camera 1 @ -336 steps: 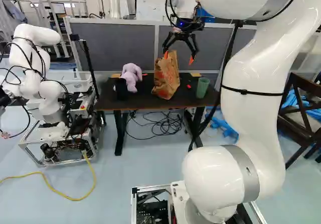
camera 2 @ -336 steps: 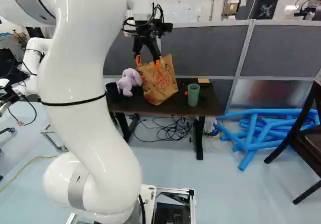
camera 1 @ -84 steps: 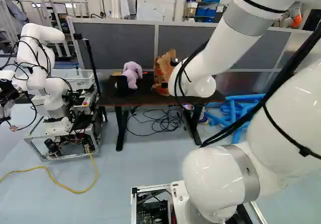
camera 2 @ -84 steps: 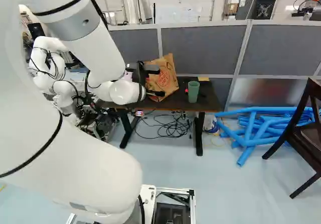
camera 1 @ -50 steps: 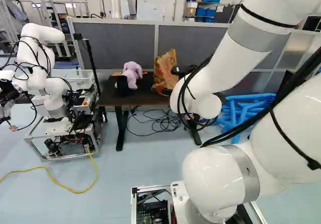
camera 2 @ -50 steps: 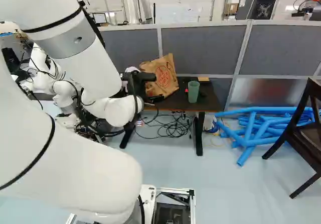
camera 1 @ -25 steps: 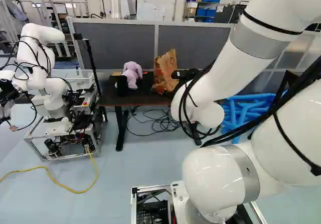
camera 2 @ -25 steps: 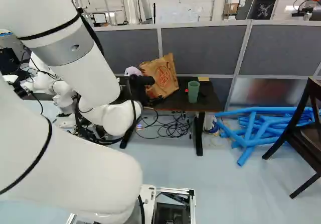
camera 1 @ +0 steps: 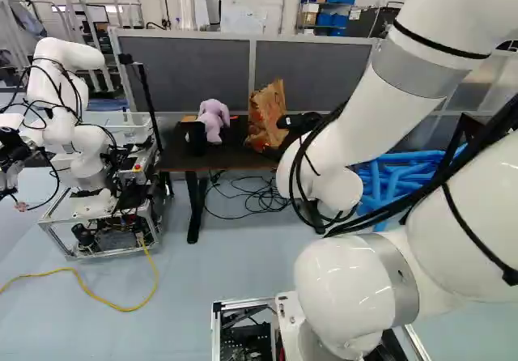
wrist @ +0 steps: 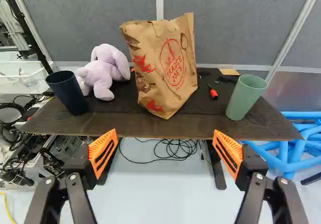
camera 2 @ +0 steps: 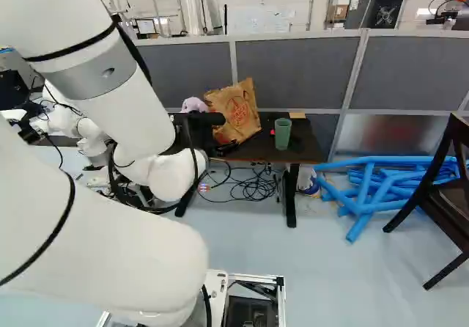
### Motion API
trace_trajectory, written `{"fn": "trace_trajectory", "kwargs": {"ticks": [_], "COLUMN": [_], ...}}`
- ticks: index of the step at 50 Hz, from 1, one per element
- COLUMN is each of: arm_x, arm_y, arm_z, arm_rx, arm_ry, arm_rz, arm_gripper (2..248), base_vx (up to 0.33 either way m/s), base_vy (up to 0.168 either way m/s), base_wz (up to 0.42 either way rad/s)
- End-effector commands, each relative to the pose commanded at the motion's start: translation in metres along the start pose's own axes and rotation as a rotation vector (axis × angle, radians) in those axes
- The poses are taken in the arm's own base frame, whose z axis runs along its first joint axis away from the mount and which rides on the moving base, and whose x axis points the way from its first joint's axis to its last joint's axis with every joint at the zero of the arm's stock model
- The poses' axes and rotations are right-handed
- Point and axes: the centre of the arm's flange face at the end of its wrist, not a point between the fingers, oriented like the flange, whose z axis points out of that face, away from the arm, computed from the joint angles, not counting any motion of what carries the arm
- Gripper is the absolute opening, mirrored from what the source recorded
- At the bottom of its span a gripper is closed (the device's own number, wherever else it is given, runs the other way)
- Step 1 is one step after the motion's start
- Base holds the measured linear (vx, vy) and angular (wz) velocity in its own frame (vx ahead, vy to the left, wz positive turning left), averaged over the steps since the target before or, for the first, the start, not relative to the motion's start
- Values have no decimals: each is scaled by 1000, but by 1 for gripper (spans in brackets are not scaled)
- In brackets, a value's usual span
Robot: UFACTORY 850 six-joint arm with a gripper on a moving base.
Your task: Pick up the bag on the ground and place it on the table
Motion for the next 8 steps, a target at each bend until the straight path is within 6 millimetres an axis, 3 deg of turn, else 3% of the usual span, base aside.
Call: {"fn": "trace_trajectory", "kwargs": {"ticks": [8], "arm_x": [0], "arm_y": [0], "arm_z": [0], "arm_rx": [0], "arm_ry": [0], "arm_rz": [0], "arm_gripper": [247], "base_vx": [0], "base_vy": [0], "base_wz": [0]}}
